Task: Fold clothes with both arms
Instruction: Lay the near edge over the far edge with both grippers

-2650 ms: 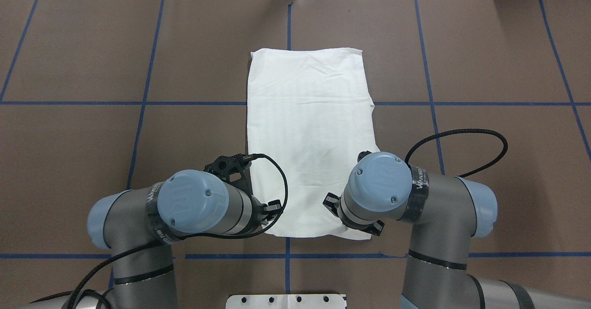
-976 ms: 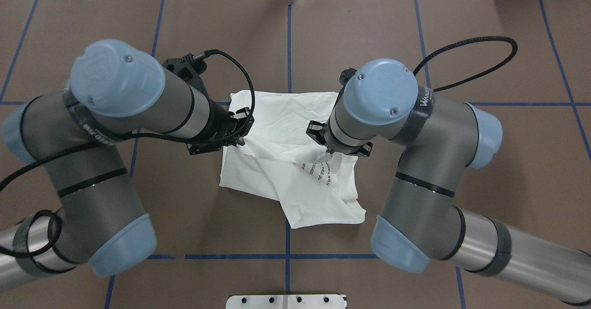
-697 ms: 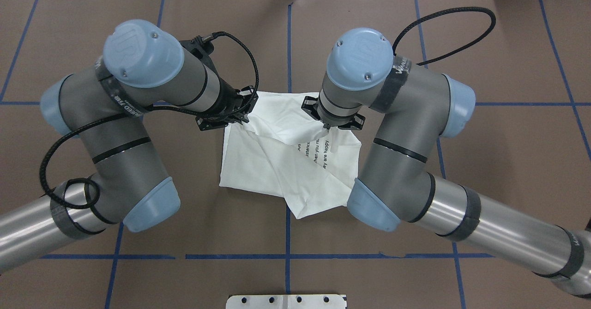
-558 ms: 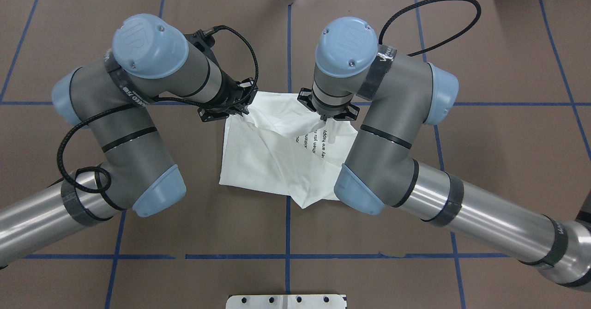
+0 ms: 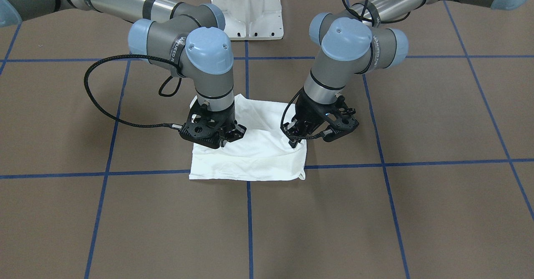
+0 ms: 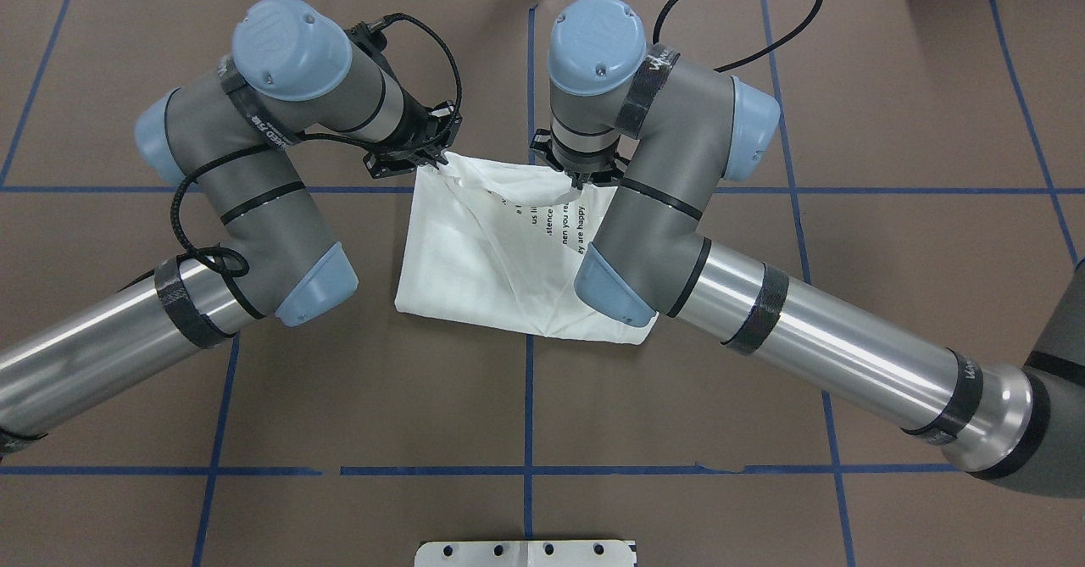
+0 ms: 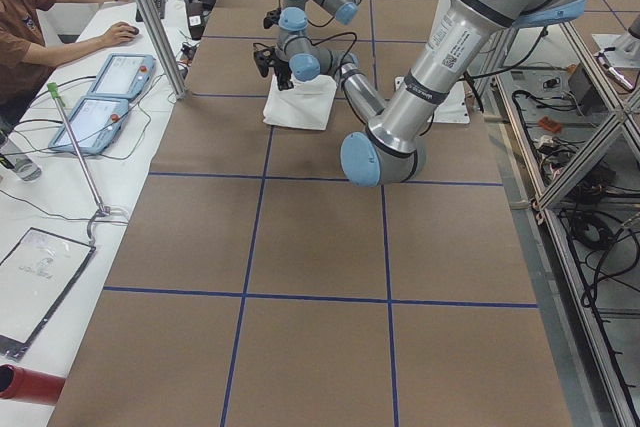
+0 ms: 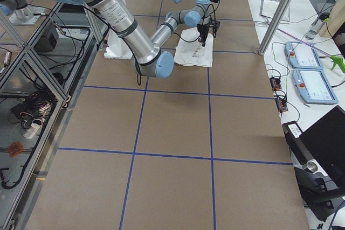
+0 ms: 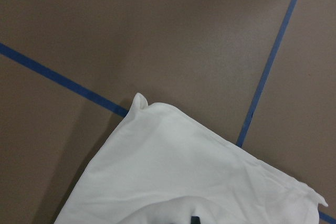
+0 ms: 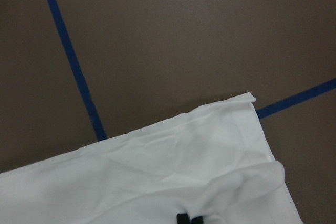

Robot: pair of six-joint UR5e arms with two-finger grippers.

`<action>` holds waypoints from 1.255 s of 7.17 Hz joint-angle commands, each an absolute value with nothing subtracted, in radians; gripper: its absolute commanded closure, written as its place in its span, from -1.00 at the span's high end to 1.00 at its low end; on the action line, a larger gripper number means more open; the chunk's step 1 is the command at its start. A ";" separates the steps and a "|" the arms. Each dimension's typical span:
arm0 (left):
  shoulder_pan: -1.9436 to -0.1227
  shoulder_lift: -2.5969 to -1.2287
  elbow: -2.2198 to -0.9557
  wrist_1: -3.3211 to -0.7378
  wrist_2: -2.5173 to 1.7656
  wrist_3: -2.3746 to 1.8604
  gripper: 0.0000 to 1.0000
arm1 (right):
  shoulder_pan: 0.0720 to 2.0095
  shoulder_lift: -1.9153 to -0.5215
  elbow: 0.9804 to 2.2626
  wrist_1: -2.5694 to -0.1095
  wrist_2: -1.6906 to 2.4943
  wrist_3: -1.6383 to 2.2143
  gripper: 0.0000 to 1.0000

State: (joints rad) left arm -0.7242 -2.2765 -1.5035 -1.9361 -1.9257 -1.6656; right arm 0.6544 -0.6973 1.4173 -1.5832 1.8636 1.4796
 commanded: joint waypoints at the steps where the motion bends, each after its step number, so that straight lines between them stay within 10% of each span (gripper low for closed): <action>1: -0.730 -2.281 -1.459 -1.970 -1.925 -1.664 -1.00 | 0.667 -0.699 1.402 -1.578 1.873 1.474 -1.00; 4: -0.736 -2.286 -1.459 -1.970 -1.925 -1.661 -1.00 | 0.672 -0.696 1.399 -1.572 1.871 1.485 -1.00; 5: -0.739 -2.290 -1.460 -1.970 -1.925 -1.672 -1.00 | 0.672 -0.698 1.397 -1.571 1.870 1.476 0.91; 6: -0.759 -2.290 -1.460 -1.971 -1.925 -1.669 0.21 | 0.679 -0.699 1.397 -1.528 1.871 1.488 1.00; 7: -0.794 -2.292 -1.459 -1.968 -1.930 -1.664 0.81 | 0.689 -0.704 1.397 -1.511 1.882 1.485 1.00; 9: -0.837 -2.289 -1.454 -1.960 -1.951 -1.657 0.99 | 0.692 -0.707 1.402 -1.509 1.905 1.485 1.00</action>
State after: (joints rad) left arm -0.8110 -2.2902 -1.4572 -1.9646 -1.9350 -1.6618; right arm 0.6901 -0.7042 1.3992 -1.5138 1.8929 1.4835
